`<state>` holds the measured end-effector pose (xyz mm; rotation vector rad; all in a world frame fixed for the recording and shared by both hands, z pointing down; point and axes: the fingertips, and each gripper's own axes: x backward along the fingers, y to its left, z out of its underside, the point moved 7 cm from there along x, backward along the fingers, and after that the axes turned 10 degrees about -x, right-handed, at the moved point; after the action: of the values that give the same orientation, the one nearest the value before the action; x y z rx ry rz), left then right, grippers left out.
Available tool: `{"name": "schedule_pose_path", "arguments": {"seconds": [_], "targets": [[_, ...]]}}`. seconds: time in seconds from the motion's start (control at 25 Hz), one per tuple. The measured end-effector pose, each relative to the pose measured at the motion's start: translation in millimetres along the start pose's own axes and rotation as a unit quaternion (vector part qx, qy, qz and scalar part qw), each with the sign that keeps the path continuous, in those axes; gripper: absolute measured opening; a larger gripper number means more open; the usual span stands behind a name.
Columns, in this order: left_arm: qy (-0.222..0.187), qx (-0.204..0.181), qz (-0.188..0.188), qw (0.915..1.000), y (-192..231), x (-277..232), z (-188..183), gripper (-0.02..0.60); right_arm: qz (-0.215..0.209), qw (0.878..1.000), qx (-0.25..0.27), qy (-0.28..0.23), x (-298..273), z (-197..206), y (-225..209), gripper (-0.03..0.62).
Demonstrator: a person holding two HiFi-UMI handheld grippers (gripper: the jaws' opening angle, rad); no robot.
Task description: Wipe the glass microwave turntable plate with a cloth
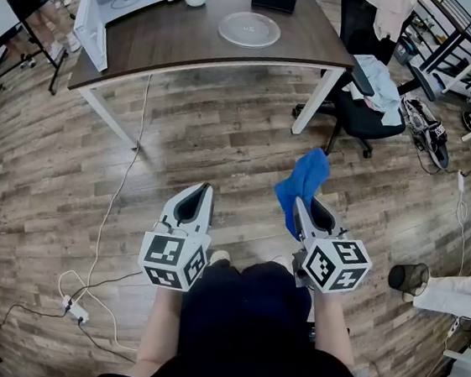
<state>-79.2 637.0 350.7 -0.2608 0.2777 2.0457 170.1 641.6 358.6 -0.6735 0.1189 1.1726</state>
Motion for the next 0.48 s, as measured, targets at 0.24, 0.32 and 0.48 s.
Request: {"name": "schedule_pose_path", "arguments": {"seconds": [0.24, 0.32, 0.48], "targets": [[0.007, -0.003, 0.004, 1.0, 9.3, -0.1, 4.6, 0.005, -0.003, 1.0, 0.01, -0.003, -9.9, 4.8, 13.8, 0.072], [0.006, -0.005, 0.003, 1.0, 12.0, 2.0, 4.5, 0.005, -0.003, 1.0, 0.01, -0.006, -11.1, 5.7, 17.4, 0.074], [-0.003, -0.011, 0.01, 0.9999, 17.2, 6.7, 1.0, 0.006, -0.003, 1.0, 0.009, -0.01, -12.0, 5.0, 23.8, 0.075]]}}
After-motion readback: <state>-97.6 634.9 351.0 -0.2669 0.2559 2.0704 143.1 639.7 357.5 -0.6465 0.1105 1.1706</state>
